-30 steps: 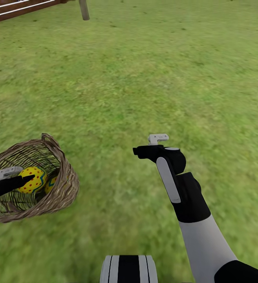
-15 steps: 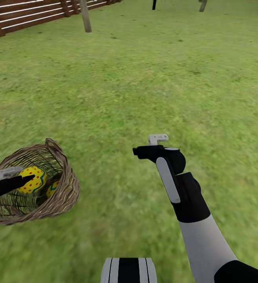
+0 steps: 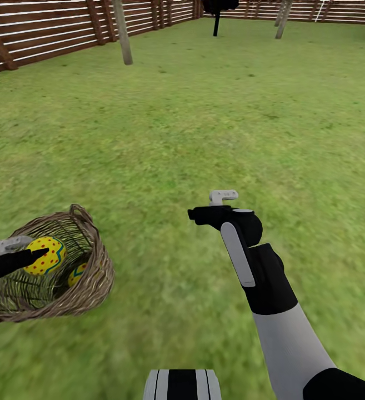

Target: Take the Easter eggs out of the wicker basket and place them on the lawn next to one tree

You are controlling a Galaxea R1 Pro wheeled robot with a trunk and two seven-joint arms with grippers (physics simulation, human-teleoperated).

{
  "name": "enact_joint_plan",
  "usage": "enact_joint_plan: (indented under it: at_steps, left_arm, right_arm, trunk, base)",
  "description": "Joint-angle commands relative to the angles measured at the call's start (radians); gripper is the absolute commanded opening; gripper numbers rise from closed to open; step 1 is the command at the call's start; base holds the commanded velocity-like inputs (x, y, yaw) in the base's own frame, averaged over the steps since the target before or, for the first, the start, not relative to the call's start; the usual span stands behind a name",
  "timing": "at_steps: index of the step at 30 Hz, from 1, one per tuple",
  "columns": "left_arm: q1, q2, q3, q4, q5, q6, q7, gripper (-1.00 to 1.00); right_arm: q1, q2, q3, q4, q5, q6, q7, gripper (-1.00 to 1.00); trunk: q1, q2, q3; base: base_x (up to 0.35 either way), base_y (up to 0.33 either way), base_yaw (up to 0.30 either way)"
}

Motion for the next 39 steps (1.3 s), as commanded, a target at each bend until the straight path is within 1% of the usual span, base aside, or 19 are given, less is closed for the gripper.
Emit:
enact_joint_plan:
  at_steps: [1, 4, 13, 18, 19, 20, 21, 24, 32, 34, 36, 39]
  left_arm:
    - [-0.001, 0.002, 0.001, 0.003, 0.008, 0.01, 0.001, -1.0]
    - [-0.001, 0.005, -0.001, 0.006, 0.006, 0.023, 0.001, -1.0]
    - [-0.002, 0.008, -0.005, 0.006, 0.002, 0.075, 0.001, -1.0]
    - [-0.001, 0.009, -0.007, 0.004, 0.002, 0.108, 0.001, -1.0]
    - [-0.001, 0.009, -0.008, 0.004, -0.003, 0.112, 0.001, -1.0]
    - [-0.001, 0.009, -0.008, 0.004, -0.017, 0.123, 0.0, -1.0]
    - [-0.001, 0.008, -0.007, 0.002, -0.039, 0.148, -0.002, -1.0]
    - [-0.002, 0.007, -0.007, 0.0, -0.064, 0.175, -0.004, -1.0]
    - [-0.002, 0.008, -0.01, -0.001, -0.071, 0.237, -0.005, -1.0]
    - [-0.002, 0.009, -0.011, 0.0, -0.071, 0.249, -0.006, -1.0]
    - [-0.002, 0.009, -0.013, -0.002, -0.071, 0.266, -0.006, -1.0]
    - [-0.002, 0.009, -0.033, -0.003, -0.071, 0.28, -0.007, -1.0]
  right_arm:
    - [-0.001, 0.0, 0.001, -0.001, -0.013, 0.003, -0.01, 1.0]
    - [-0.001, 0.0, 0.001, -0.001, -0.021, 0.003, -0.01, 1.0]
    - [-0.001, 0.0, 0.001, -0.001, -0.024, 0.003, -0.01, 1.0]
    - [-0.001, 0.0, 0.001, 0.014, -0.028, -0.024, -0.01, 1.0]
    - [-0.001, 0.0, 0.001, 0.02, -0.031, -0.031, -0.01, 1.0]
    - [-0.001, 0.0, 0.001, 0.023, -0.032, -0.033, -0.01, 1.0]
    - [-0.001, 0.0, 0.001, 0.026, -0.033, -0.036, -0.01, 1.0]
    - [-0.001, 0.0, 0.001, 0.033, -0.034, -0.038, -0.01, 1.0]
    - [-0.001, 0.0, 0.001, 0.047, -0.034, -0.04, -0.01, 1.0]
    - [-0.001, 0.0, 0.001, 0.068, -0.034, -0.04, -0.01, 1.0]
    - [-0.001, 0.0, 0.001, 0.079, -0.034, -0.057, -0.011, 1.0]
    - [-0.001, 0.0, 0.001, 0.091, -0.034, -0.068, -0.012, 1.0]
  trunk:
    - [-0.001, 0.0, 0.003]
    - [-0.002, 0.001, 0.015]
    - [-0.006, 0.003, 0.05]
    - [-0.008, 0.004, 0.069]
    - [-0.009, 0.004, 0.073]
    - [-0.009, 0.004, 0.077]
    - [-0.01, 0.005, 0.081]
    - [-0.011, 0.005, 0.092]
    - [-0.014, 0.007, 0.123]
    - [-0.015, 0.008, 0.131]
    - [-0.016, 0.008, 0.139]
    - [-0.018, 0.009, 0.15]
  base:
    - [0.0, 0.0, 0.0]
    - [0.0, 0.0, 0.0]
    - [0.0, 0.0, 0.0]
    - [0.0, 0.0, 0.0]
    - [0.0, 0.0, 0.0]
    - [0.0, 0.0, 0.0]
    - [0.0, 0.0, 0.0]
    - [0.0, 0.0, 0.0]
    - [0.0, 0.0, 0.0]
    - [0.0, 0.0, 0.0]
    - [0.0, 0.0, 0.0]
    - [0.0, 0.0, 0.0]
